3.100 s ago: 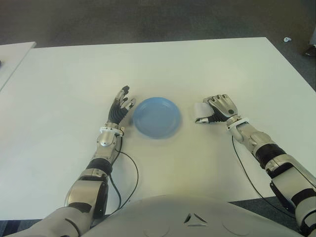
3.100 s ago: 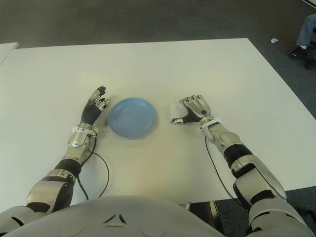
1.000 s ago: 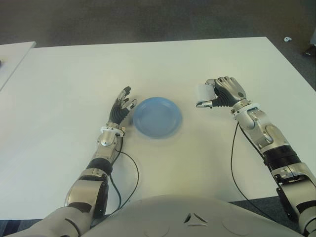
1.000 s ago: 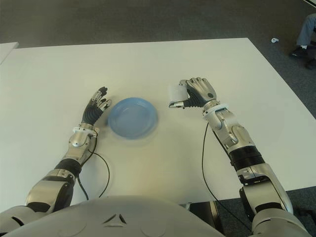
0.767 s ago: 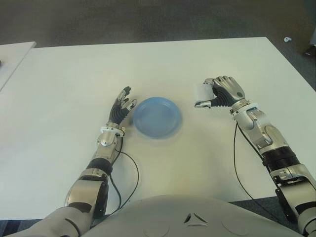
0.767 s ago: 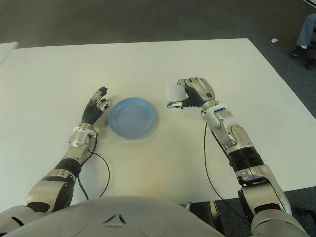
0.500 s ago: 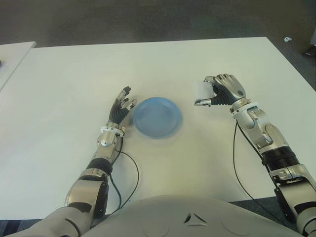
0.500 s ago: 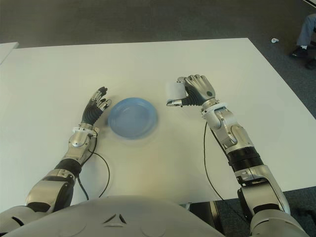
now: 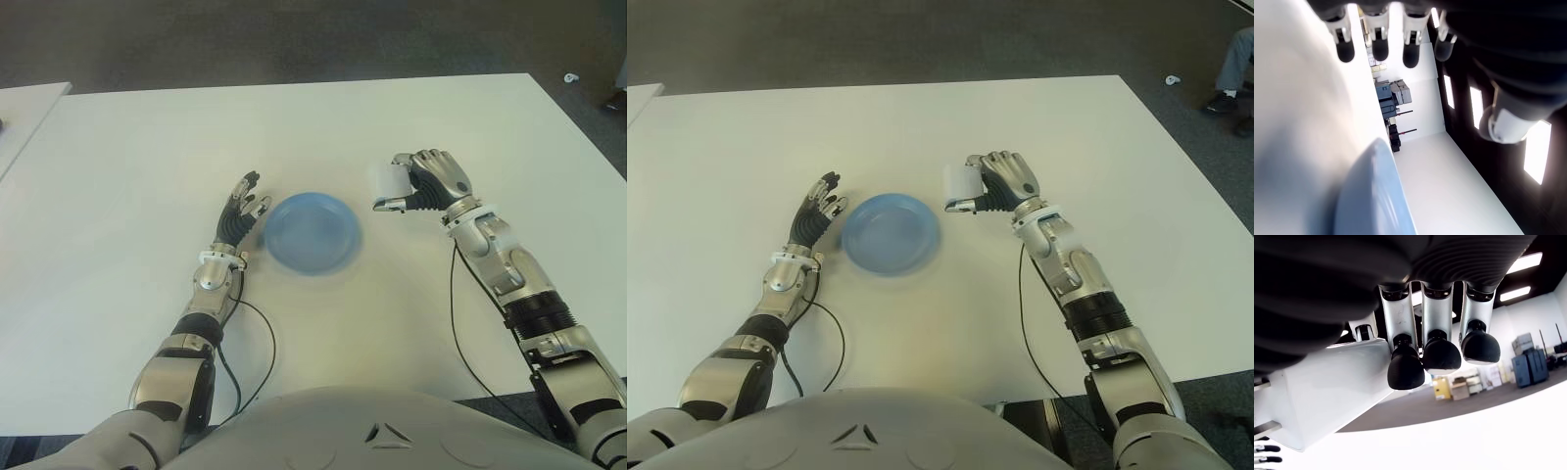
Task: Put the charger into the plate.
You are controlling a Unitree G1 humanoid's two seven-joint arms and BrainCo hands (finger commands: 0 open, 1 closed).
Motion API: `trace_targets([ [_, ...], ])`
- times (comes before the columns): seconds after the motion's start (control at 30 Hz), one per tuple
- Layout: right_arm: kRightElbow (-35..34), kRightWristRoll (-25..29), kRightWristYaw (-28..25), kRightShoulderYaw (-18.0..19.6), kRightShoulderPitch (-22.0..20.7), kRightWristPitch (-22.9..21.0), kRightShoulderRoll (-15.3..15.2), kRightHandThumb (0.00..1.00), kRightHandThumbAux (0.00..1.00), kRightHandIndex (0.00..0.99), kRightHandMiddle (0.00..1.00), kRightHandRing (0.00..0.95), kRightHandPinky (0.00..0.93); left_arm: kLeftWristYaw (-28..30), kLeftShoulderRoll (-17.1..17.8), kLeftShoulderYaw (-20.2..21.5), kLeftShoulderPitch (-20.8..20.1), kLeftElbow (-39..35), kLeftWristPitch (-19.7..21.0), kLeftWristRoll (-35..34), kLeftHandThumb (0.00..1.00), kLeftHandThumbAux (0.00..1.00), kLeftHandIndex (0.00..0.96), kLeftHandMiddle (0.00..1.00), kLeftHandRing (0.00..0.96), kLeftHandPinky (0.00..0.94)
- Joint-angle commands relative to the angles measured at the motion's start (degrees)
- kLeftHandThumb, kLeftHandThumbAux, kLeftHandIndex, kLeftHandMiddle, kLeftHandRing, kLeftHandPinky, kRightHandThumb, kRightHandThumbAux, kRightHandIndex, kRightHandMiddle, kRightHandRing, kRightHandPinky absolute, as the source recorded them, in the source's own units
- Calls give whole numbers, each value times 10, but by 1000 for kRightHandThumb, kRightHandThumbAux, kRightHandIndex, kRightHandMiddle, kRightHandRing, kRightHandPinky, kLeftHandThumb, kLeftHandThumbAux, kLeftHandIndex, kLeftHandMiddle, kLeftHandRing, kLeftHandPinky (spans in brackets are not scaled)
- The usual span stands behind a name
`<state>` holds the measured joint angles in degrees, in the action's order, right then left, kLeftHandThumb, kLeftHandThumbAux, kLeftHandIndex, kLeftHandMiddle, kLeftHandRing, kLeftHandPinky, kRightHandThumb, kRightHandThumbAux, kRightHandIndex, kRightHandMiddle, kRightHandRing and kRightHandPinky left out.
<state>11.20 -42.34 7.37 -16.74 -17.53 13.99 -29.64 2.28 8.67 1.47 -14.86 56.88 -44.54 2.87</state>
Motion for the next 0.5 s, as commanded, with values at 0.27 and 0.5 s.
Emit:
trace_targets([
  [0.27, 100, -26, 16, -59, -47, -19, 86, 748, 707, 441, 858, 846, 835, -13, -32, -5, 66, 49, -1, 8, 0, 535, 70, 97, 45, 14],
  [0.5, 133, -22, 16, -70, -69, -16, 107, 747, 708, 441, 848, 837, 827, -17, -34, -7, 69, 46, -4, 8, 0, 555, 73, 107, 64, 37],
])
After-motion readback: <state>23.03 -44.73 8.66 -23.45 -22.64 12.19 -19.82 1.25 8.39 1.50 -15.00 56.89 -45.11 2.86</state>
